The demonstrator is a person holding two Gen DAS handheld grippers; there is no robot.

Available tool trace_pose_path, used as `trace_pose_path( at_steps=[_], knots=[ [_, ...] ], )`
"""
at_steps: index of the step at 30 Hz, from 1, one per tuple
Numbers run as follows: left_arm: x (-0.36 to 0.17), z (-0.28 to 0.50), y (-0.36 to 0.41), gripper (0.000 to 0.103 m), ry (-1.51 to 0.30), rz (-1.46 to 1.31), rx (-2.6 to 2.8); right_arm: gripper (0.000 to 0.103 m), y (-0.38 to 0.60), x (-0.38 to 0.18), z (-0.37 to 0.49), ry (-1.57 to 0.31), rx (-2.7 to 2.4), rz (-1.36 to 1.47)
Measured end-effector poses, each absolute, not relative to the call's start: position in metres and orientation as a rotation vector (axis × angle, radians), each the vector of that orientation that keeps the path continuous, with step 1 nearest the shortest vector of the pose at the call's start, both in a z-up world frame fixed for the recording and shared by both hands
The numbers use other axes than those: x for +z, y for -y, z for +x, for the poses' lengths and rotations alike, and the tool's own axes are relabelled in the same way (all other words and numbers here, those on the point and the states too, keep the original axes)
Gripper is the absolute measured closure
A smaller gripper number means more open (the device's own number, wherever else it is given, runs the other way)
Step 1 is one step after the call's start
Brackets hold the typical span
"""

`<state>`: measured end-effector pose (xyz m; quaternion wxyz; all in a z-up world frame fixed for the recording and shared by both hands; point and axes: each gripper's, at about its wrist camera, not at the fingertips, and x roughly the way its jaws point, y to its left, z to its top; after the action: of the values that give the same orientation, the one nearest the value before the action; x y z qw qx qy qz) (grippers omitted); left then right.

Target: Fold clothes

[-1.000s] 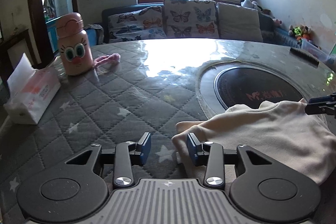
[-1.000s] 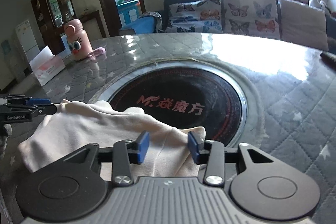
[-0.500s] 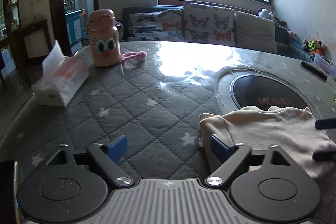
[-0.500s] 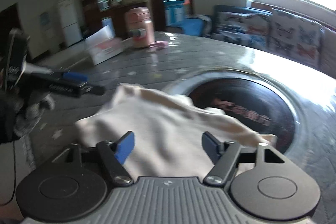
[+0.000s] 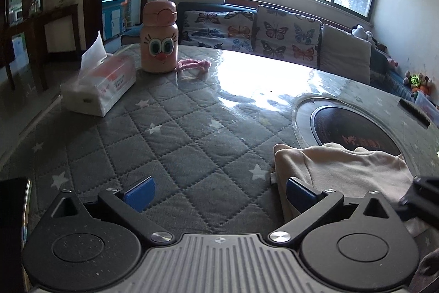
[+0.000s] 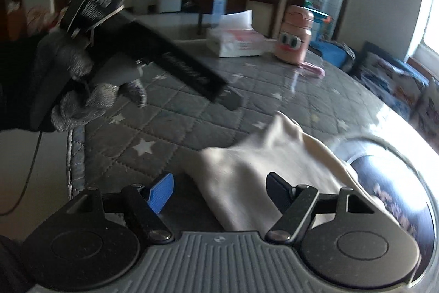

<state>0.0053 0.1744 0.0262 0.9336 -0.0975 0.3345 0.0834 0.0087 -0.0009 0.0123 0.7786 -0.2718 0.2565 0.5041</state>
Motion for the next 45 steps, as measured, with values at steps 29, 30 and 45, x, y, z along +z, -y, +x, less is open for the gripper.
trace_pose_path(
  at_steps=[29, 30, 45],
  knots=[
    [0.005, 0.053, -0.161, 0.030, -0.866, -0.661, -0.036, 0.095, 0.023, 0.032, 0.003, -0.530, 1.068, -0.405],
    [0.004, 0.055, -0.162, 0.031, -0.866, -0.683, -0.034, 0.095, 0.026, 0.035, 0.005, -0.528, 1.069, -0.396],
    [-0.010, 0.056, -0.174, 0.081, -0.872, -0.830, -0.017, 0.094, 0.059, 0.049, 0.013, -0.531, 1.047, -0.307]
  ],
)
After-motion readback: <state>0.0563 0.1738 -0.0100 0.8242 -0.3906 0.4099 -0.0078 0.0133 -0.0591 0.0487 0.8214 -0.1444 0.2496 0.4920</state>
